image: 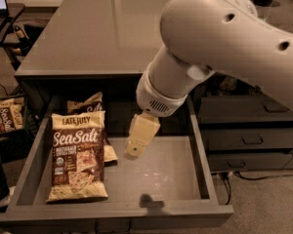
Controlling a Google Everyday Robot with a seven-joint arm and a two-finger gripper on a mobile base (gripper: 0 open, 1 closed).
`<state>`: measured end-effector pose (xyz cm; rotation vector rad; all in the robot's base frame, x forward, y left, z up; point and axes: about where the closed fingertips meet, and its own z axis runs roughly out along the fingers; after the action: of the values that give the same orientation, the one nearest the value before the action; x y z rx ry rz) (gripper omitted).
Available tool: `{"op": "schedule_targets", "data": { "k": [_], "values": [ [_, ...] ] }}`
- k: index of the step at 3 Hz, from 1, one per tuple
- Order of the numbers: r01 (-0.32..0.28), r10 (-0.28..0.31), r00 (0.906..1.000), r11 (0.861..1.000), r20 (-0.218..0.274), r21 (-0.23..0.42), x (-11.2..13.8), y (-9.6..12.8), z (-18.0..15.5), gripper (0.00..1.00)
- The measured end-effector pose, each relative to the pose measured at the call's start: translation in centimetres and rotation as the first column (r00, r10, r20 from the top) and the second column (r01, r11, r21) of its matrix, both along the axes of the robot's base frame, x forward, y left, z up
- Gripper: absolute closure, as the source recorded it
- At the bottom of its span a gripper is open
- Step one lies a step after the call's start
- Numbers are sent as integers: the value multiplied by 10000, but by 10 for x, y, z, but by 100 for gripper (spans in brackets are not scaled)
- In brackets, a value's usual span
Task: Pick brown chip bag from top drawer and place on counter
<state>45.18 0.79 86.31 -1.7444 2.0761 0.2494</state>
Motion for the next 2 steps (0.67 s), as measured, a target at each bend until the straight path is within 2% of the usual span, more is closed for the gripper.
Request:
{"op": "schedule_targets", "data": {
  "k": [1,2],
  "values": [
    [-528,547,9980,9969,-306,587,9,44,-6,0],
    [-528,547,9980,9969,-306,587,9,44,-6,0]
  ]
}}
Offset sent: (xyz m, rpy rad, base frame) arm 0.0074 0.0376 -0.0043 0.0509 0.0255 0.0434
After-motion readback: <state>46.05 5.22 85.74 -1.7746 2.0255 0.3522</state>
